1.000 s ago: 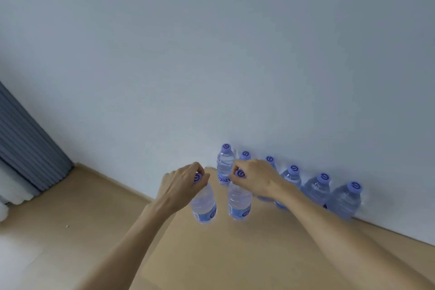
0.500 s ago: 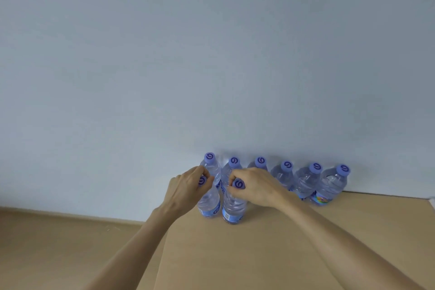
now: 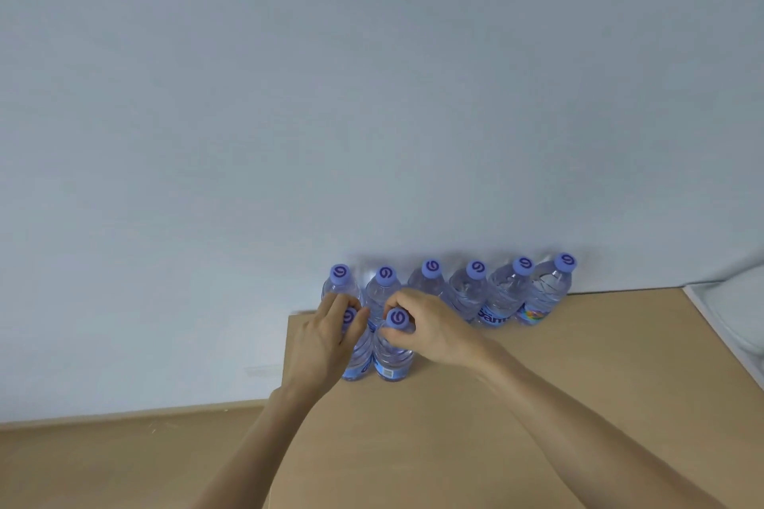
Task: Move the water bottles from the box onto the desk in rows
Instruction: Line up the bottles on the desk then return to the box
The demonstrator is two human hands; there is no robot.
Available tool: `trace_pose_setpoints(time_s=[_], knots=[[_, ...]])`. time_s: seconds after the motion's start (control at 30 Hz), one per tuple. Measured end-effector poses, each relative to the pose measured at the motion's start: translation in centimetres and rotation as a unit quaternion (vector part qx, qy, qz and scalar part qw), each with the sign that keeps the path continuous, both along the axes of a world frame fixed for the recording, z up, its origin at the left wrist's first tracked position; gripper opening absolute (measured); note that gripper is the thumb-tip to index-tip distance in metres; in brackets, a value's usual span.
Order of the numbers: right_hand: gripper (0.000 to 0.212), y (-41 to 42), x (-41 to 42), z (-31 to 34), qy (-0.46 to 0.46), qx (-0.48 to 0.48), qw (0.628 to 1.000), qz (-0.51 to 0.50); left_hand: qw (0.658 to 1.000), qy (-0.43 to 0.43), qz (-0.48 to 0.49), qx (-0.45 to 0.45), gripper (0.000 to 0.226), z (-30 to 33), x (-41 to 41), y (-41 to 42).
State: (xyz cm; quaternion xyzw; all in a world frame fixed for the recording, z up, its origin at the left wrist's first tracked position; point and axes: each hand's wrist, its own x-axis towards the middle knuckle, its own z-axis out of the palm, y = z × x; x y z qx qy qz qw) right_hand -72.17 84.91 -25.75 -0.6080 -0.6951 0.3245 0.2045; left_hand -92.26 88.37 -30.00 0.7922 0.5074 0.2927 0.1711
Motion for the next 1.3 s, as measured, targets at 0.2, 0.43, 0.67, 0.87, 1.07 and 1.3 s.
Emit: trace_pose_setpoints(time_s=[0.2, 0.43, 0.67, 0.87, 1.07, 1.3], knots=[[0.022, -0.2, 0.2, 0.1, 0.000, -0.016, 1.000, -0.016, 0.999, -0.029, -0.024, -0.030, 0.038, 0.8, -0.3, -0.1], [0.037, -2.2, 0.7, 0.6, 0.009, -0.015, 0.999, -0.049, 0.991, -0.074, -0.015, -0.110, 0.020, 2.6, -1.6, -0.9], [0.029, -4.6, 2.3, 2.5, 0.002, 0.019, 0.998, -0.059, 0.985, -0.125, -0.005, -0.119, 0.010, 5.6, -0.8, -2.8], [0.024, -9.3, 7.4, 5.1, 0.025, 0.056, 0.992, -0.113, 0.985, -0.123, -0.038, -0.111, 0.007, 9.2, 4.4, -5.8], [0.015, -16.8, 15.2, 7.3, 0.012, 0.110, 0.972, -0.206, 0.972, -0.162, -0.147, -0.088, 0.010, 13.5, 13.0, -10.5], [0.019, -29.5, 24.5, 11.5, -0.048, 0.138, 0.930, -0.337, 0.941, -0.163, -0.289, -0.070, 0.012, 17.2, 25.9, -17.6]])
